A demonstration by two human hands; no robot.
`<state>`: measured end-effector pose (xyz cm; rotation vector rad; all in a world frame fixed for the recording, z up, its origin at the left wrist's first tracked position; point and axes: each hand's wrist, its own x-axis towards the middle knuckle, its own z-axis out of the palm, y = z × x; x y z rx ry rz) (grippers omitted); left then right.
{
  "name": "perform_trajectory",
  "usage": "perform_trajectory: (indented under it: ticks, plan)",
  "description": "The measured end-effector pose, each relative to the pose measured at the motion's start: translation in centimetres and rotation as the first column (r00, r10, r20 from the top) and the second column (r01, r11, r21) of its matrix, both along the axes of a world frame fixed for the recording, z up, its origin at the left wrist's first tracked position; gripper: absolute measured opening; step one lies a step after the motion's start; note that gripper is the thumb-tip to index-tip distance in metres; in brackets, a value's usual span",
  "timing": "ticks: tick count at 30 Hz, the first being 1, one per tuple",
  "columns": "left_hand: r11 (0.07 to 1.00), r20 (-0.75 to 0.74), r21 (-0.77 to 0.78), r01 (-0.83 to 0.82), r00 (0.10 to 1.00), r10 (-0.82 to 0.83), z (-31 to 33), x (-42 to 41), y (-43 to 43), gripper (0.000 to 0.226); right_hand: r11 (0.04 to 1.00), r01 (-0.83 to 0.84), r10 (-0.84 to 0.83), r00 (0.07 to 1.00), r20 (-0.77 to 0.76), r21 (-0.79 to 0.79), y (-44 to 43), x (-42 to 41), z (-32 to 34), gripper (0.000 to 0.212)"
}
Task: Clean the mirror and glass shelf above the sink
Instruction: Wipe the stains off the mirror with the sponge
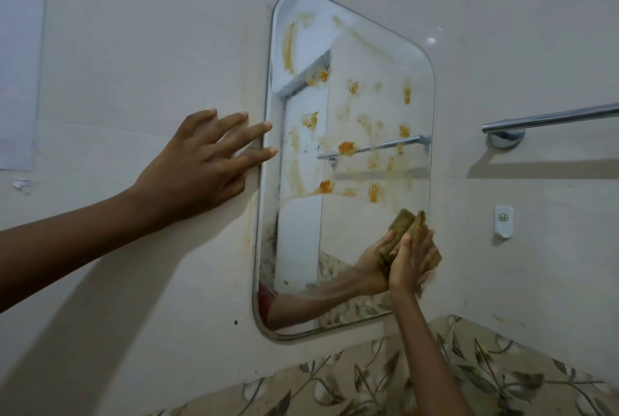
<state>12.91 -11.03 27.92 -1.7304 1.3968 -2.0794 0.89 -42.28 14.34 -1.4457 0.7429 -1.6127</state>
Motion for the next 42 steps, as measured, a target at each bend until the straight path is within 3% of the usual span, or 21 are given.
perform_trajectory:
  ticks: [6,12,17,25,30,34,38,42]
  plan:
    - [1.000,-0.017,0.017,-0.020,1.000,0.021,0.0,-0.1,0.1,0.044,0.999,0.003,-0.003,1.000,0.001,-0.033,0.2,0.9,5.7,0.059]
    - [0.999,-0.035,0.024,-0.035,0.999,0.036,0.1,-0.2,0.1,0.045,0.943,0.019,-0.073,0.986,-0.152,-0.332,6.3,3.1,8.2,0.059]
    - [0.999,-0.035,0.017,-0.046,0.998,0.047,-0.1,-0.2,0.3,0.047,0.793,-0.015,-0.161,0.959,-0.234,-0.609,12.3,4.1,6.5,0.054]
    - [0.999,-0.070,0.022,-0.026,0.997,0.028,-0.1,-0.5,0.4,0.046,0.646,-0.127,-0.167,0.938,-0.302,-0.752,16.2,4.5,-0.1,0.057]
    - [1.000,-0.050,0.016,0.021,0.999,-0.020,0.6,-0.9,0.2,0.038,0.639,-0.183,-0.188,0.905,-0.383,-0.747,16.1,3.9,-6.0,0.055]
    - [1.000,-0.061,0.029,0.012,0.998,-0.010,1.6,-1.3,-0.5,0.026,0.743,-0.159,-0.133,0.917,-0.377,-0.650,14.2,3.0,-9.0,0.056]
    - [1.000,-0.054,0.022,0.002,0.999,-0.001,1.7,-0.8,-1.0,0.037,0.924,-0.032,-0.077,0.961,-0.267,-0.381,9.5,1.7,-8.2,0.068]
    - [1.000,-0.031,0.003,0.013,0.999,-0.013,1.7,-0.6,-1.0,0.038,0.995,0.009,-0.021,0.992,-0.123,-0.098,3.6,0.4,-4.7,0.075]
